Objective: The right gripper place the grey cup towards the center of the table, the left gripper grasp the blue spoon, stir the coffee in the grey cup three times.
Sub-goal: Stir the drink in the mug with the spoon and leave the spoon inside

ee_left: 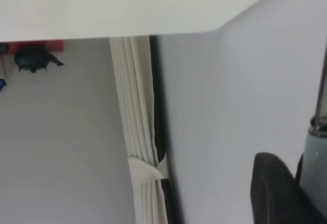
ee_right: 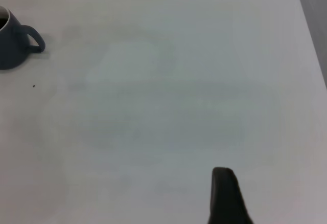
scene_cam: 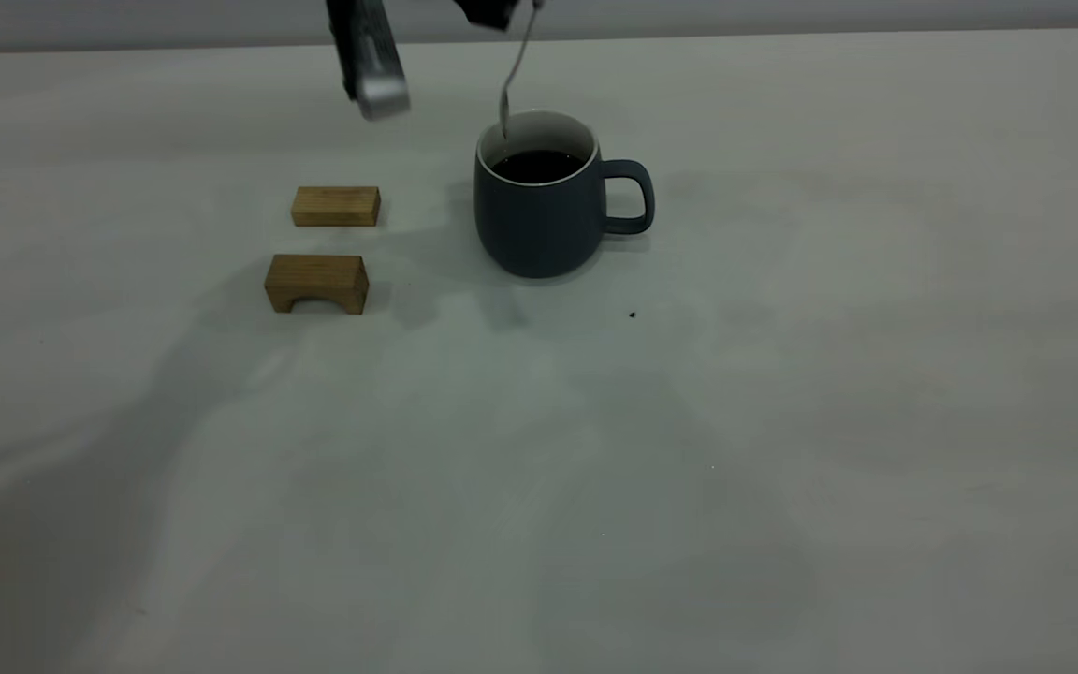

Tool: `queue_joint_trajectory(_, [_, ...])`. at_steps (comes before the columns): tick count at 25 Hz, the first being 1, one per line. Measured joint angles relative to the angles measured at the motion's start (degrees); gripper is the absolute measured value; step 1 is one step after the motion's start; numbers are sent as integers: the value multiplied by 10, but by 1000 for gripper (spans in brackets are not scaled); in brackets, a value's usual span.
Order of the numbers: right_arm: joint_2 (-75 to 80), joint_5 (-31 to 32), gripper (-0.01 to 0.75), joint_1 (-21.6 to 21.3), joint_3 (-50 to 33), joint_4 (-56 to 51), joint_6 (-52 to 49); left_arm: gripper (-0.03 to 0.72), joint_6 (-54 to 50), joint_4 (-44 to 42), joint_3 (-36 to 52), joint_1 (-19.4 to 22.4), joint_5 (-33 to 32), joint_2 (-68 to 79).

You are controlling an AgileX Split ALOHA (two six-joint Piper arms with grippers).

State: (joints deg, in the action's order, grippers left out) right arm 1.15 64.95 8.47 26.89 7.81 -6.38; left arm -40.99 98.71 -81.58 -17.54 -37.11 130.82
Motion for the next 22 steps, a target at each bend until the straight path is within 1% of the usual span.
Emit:
queue_joint_trajectory(6, [0,0,510,0,0,0,0,127,-1,4,-63,0,-12,63])
queue_joint_trajectory(14, [0,0,510,0,0,0,0,127,-24,4,-74,1,-52,117])
queue_joint_trajectory(22, [0,0,510,0,0,0,0,127,-25,4,-74,37,-46,124])
